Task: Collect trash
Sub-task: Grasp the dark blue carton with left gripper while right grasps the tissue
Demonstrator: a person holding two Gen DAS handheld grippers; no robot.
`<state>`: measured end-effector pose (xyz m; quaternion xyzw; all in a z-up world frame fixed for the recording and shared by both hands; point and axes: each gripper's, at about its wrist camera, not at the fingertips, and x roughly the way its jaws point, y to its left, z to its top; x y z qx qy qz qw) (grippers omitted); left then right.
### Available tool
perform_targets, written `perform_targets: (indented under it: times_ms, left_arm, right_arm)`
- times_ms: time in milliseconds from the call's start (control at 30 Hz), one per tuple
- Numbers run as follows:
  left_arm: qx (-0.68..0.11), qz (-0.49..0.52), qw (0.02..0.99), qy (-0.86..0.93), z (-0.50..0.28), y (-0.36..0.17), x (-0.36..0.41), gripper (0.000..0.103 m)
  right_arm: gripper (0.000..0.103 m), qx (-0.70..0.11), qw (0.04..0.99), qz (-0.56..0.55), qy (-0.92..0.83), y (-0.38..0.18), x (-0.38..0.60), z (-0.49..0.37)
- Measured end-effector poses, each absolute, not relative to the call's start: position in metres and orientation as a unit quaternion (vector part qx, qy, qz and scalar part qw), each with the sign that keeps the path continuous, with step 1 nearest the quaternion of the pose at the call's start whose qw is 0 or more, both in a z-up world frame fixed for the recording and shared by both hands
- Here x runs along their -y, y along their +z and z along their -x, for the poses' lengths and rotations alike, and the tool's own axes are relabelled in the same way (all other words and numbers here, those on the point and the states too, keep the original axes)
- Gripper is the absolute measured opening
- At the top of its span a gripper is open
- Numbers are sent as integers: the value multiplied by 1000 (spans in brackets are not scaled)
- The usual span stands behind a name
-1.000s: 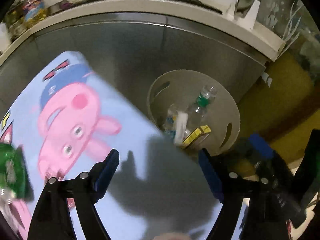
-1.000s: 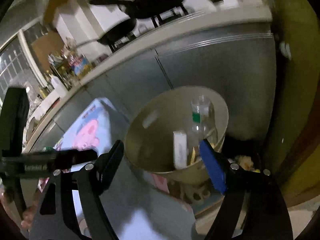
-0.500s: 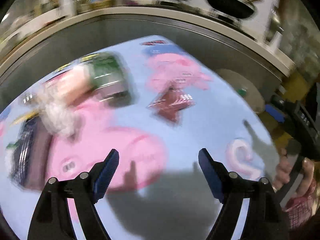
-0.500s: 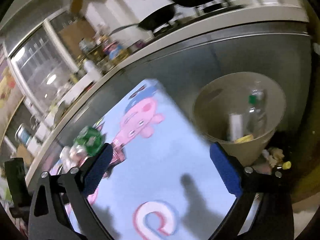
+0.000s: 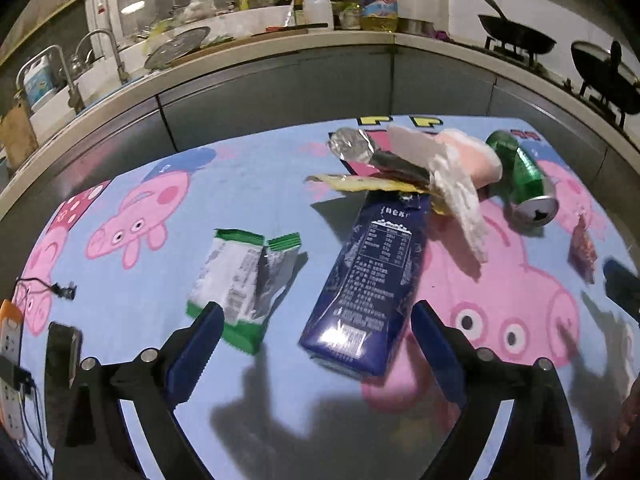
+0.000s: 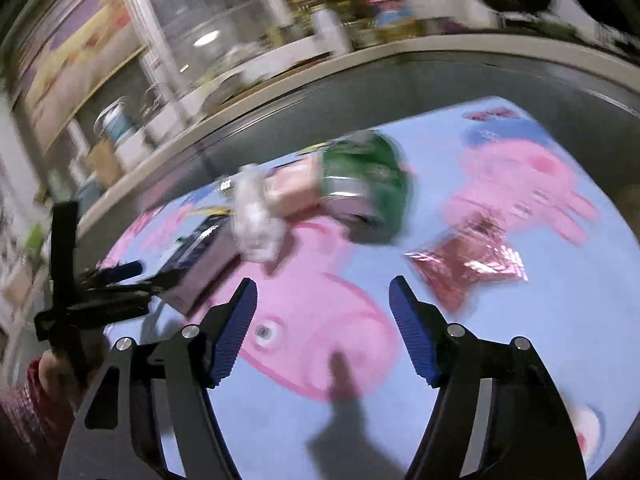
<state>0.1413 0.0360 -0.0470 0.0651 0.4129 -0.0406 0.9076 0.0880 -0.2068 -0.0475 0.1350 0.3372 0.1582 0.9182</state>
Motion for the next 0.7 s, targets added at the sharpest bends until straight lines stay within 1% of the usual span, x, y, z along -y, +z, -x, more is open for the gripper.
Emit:
perform_targets:
  times_ms: [67, 100, 133, 200, 233, 267, 300, 333, 367, 400, 600, 700]
  left_arm:
    - [-421, -69, 904, -44, -148, -55, -31, 94]
    - [-425, -70, 901, -46, -152, -59, -29, 92]
    - [-427, -71, 900, -47, -155, -62, -30, 87]
    - [-438, -66, 895, -61, -159, -67, -29, 65]
    - [-440, -63, 894, -61, -159, -67, -29, 64]
    - [-440, -62, 894, -59, -158, -66, -31, 61]
    - [-439, -59, 895, -58, -153, -64, -35, 58]
    - [-439, -54, 895, -60, -150, -62, -38, 57]
    - [-439, -47, 895, -63, -145, -60, -43, 55]
    - [-439, -36, 895, -69, -138, -57, -48, 53]
    - [-447, 6, 887, -113, -93, -51, -70, 50]
    - [-454, 17, 881, -131, -72, -55, -70, 49]
  right_arm:
    - [68, -342, 917, -101, 177, -45, 177, -109]
    - [68, -343, 918, -85, 182, -44, 164, -118]
    - [68, -344, 919, -62, 181, -45, 148, -131]
    - [68, -354, 918, -36, 177, -50, 128, -152]
    - [68, -360, 915, -32, 177, -52, 124, -159]
    - [66, -374, 910, -29, 178, -58, 116, -171]
    - [50, -381, 907, -27, 178, -61, 115, -177]
    - [22, -393, 901, -25, 184, -66, 113, -182]
    - [12, -405, 894, -33, 191, -71, 115, -185]
    - [7, -410, 890, -48, 195, -73, 119, -186]
    - [6, -404, 885, -112, 205, -72, 155, -124]
    - [6, -405, 883, -121, 204, -74, 168, -82]
